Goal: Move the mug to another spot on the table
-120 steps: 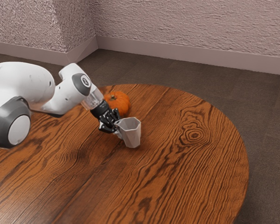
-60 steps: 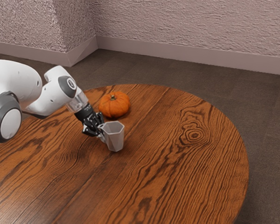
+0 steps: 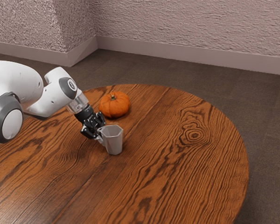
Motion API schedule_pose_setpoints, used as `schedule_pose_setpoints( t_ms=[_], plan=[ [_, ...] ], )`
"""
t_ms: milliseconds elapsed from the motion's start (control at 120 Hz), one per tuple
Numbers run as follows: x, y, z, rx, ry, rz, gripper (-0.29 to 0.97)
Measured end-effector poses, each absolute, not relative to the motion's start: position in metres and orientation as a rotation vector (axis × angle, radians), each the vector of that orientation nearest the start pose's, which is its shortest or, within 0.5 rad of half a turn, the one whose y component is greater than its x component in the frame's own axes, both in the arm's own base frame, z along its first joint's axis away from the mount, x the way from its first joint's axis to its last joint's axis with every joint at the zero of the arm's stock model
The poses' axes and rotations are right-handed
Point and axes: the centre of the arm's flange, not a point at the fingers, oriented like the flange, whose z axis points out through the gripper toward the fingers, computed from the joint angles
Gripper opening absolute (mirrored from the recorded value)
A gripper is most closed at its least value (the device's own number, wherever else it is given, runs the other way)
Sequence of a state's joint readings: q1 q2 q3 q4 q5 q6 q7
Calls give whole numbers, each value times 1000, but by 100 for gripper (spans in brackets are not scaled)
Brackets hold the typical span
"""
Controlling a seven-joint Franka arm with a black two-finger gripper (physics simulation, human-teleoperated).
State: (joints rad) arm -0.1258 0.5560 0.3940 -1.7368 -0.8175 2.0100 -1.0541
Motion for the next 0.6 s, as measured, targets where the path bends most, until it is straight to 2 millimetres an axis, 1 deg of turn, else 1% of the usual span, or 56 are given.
schedule_pose_setpoints(
  t_ms=[125,267,400,467,542,600],
  plan=[
    [641,108,271,1765,2071,-500,32],
    [640,109,280,1771,2062,-485,41],
    [630,112,291,1774,2059,-482,47],
    [622,113,307,1784,2048,-468,49],
    [612,115,332,1799,2026,-439,51],
    [607,117,350,1819,2009,-408,52]
  ],
)
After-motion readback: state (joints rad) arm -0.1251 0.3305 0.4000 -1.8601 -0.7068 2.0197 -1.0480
